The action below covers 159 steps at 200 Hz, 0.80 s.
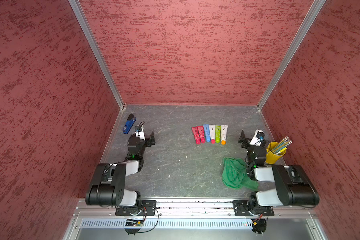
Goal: Wipe the surface of the toothpaste tube
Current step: Move the toothpaste to the center of the board.
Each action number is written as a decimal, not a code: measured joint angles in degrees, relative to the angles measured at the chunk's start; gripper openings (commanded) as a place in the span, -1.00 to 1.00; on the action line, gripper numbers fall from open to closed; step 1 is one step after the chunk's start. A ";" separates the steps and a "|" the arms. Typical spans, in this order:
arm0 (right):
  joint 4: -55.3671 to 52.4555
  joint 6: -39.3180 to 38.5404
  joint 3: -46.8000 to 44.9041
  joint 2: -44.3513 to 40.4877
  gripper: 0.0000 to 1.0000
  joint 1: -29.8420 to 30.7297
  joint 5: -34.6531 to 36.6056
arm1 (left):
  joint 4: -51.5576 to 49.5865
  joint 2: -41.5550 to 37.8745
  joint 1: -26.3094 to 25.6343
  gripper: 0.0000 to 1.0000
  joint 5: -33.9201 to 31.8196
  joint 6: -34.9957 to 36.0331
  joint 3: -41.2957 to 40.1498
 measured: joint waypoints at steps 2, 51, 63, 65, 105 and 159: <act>-0.74 0.24 0.26 -0.74 0.98 0.00 0.17 | -0.20 -0.74 -0.28 0.99 -0.28 0.02 0.00; -19.54 7.56 8.41 -10.99 0.98 0.11 1.57 | -13.60 -13.68 -5.84 0.99 -6.67 0.02 5.49; -23.28 10.86 8.61 -12.41 0.98 0.11 2.71 | -20.90 -14.53 -6.29 0.99 -6.60 -2.60 9.16; -24.11 11.56 8.61 -12.66 0.98 0.11 2.99 | -22.56 -14.62 -6.43 0.99 -6.58 -3.17 10.12; -31.34 18.47 7.56 -16.68 0.93 0.11 4.07 | -44.00 -7.76 -17.05 0.99 -6.01 -11.39 33.44; -34.21 20.44 7.56 -17.27 0.81 0.11 2.62 | -61.53 14.38 -34.97 0.32 -5.05 -26.05 52.43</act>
